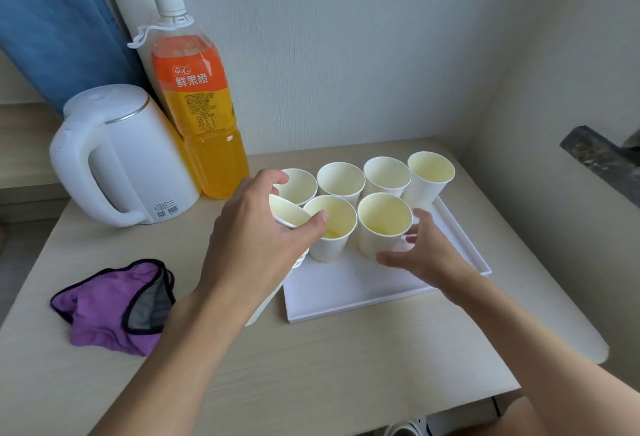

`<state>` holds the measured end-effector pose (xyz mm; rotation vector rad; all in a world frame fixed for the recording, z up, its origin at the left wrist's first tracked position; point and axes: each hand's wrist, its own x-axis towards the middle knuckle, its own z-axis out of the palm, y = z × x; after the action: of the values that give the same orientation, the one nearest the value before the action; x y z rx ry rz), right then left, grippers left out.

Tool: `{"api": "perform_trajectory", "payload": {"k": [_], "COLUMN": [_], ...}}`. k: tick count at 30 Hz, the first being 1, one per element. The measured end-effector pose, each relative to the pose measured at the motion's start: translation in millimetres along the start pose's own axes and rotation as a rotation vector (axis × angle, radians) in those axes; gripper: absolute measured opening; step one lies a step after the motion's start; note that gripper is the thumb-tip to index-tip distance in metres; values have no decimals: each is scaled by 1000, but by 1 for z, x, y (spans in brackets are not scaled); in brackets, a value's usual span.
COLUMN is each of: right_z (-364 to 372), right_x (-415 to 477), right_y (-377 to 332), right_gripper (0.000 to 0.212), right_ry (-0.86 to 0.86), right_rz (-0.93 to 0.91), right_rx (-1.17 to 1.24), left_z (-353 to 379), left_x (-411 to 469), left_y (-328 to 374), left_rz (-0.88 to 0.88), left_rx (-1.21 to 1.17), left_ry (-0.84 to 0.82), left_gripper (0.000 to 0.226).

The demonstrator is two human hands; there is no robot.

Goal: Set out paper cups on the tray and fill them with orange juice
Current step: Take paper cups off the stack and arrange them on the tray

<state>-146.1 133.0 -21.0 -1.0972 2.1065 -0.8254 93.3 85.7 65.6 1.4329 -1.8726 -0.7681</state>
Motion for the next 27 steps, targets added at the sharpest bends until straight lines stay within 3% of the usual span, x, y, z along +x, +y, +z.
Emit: {"api": "perform_trajectory", "payload": {"k": [4,7,27], "right_z": [6,8,20], "right_x": [-1,2,8], "right_y": [0,-3,-7], "right_gripper": [78,66,66], "right_ry": [20,45,73], "right_rz": [-5,-3,9], "right_rx": [-69,-72,-95], "left_z": [2,3,7], "left_x": [0,-1,-1], "left_y": [2,2,2], "left_rz": [-3,6,12], "left_rx": [1,2,36], "left_ry": [-5,-8,-36], "left_gripper": [63,63,59]}}
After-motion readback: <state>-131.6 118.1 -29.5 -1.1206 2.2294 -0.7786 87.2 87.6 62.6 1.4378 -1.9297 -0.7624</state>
